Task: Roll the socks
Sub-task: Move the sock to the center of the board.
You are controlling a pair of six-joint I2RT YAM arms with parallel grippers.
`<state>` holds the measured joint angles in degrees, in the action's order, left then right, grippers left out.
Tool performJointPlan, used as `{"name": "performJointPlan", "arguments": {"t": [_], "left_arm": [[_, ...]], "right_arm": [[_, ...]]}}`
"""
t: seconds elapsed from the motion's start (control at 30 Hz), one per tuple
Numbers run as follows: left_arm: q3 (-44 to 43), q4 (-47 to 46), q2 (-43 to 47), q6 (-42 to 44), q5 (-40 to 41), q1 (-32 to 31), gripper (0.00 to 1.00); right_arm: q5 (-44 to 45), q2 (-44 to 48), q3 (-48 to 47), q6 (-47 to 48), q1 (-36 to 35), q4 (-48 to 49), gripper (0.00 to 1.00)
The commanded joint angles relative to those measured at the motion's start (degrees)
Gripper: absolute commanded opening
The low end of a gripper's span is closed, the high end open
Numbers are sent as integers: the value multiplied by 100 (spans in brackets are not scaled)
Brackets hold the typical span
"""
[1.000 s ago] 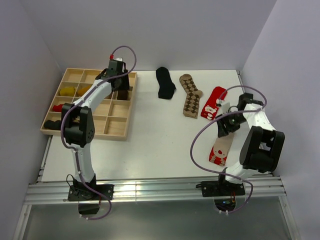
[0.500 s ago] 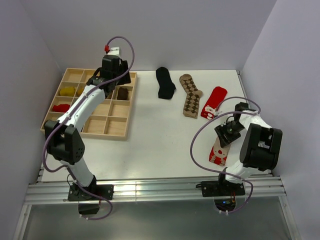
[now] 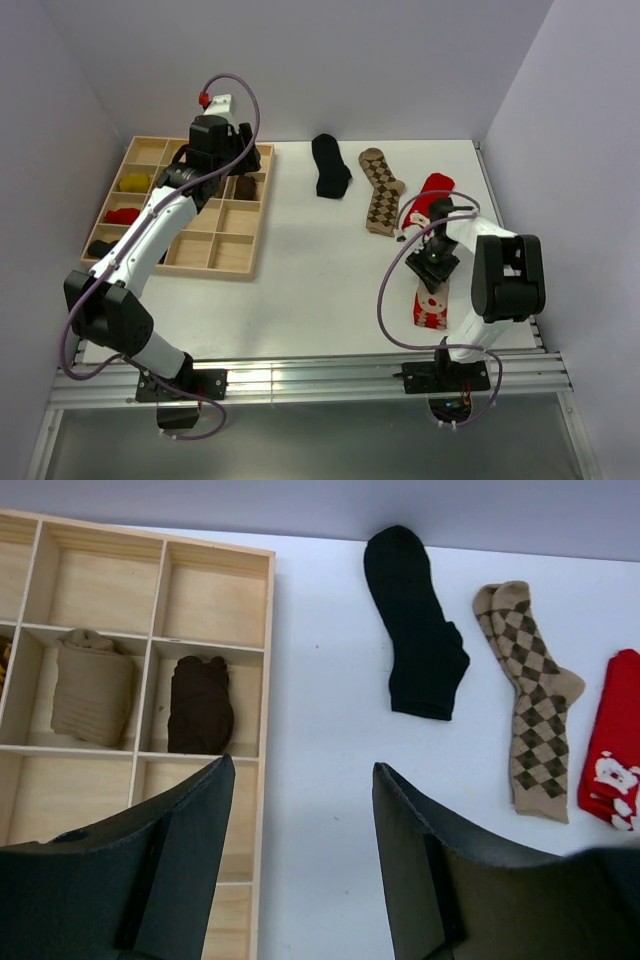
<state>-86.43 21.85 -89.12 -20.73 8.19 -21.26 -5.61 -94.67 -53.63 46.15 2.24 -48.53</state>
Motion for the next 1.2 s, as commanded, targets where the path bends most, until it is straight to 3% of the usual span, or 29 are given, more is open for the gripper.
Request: {"name": "performJointPlan", "arguments": {"t": [0.0, 0.5, 0.73, 1.0, 1.17], "left_arm": [[109, -49, 386, -98, -203, -80, 62], [829, 39, 1142, -230, -344, -221, 62], [1216, -75, 1345, -273, -353, -300, 61], [1594, -225, 1538, -291, -405, -449, 62], [1656, -269, 1678, -291, -485, -458, 62]], "right_arm": [[-485, -472, -279, -290, -661, -33, 61], [-1171, -1975, -2810, -1617, -2877, -490, 61], [-1276, -2740, -4005, -1346, -3502, -753, 61], [-1039, -3005, -4218, -371, -3546, -640, 61], [-1223, -2250, -3612, -335, -3538, -60, 62]]}}
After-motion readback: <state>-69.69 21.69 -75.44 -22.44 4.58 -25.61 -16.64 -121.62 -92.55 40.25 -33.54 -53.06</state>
